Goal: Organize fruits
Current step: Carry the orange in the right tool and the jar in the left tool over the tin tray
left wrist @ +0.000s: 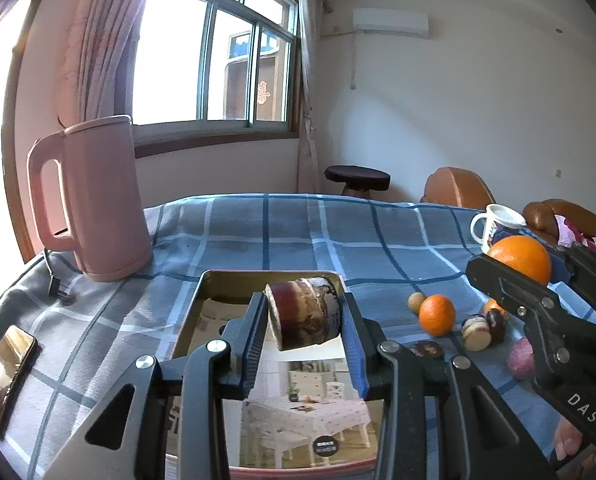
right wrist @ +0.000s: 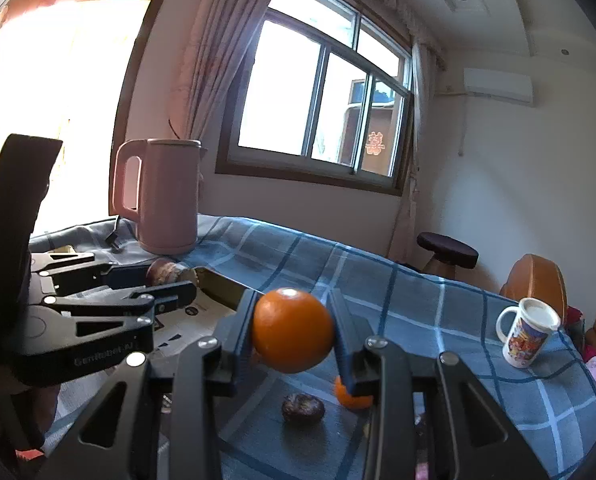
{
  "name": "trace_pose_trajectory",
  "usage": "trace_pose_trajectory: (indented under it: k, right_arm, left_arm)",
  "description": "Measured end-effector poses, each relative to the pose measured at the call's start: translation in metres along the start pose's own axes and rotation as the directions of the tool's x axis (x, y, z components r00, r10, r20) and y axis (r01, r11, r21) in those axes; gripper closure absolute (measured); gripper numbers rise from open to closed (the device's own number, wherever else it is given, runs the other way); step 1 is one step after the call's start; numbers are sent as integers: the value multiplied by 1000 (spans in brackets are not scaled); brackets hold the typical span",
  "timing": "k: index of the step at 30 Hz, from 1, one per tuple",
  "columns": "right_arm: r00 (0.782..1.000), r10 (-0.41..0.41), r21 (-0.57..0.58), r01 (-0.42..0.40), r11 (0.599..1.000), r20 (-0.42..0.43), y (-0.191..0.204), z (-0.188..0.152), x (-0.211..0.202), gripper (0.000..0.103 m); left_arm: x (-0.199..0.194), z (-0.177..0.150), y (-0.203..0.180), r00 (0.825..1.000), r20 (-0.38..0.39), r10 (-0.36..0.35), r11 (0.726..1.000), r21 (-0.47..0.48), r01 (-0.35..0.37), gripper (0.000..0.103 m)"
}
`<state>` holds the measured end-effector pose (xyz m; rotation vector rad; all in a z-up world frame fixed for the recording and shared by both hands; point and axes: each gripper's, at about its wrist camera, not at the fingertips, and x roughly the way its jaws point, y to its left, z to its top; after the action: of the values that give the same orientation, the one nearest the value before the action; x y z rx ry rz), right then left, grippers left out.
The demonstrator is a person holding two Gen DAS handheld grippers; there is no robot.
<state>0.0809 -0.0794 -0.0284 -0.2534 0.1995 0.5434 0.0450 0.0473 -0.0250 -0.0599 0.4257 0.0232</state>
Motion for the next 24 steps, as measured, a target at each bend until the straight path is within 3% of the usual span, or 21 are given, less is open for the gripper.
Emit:
trace_pose_trajectory:
  k: [24]
  right_arm:
    - [995, 87, -12, -87, 996, -47, 31, 2, 43, 65]
  left_arm:
    - [13, -4, 34, 997, -49, 56, 998, -39, -58, 65]
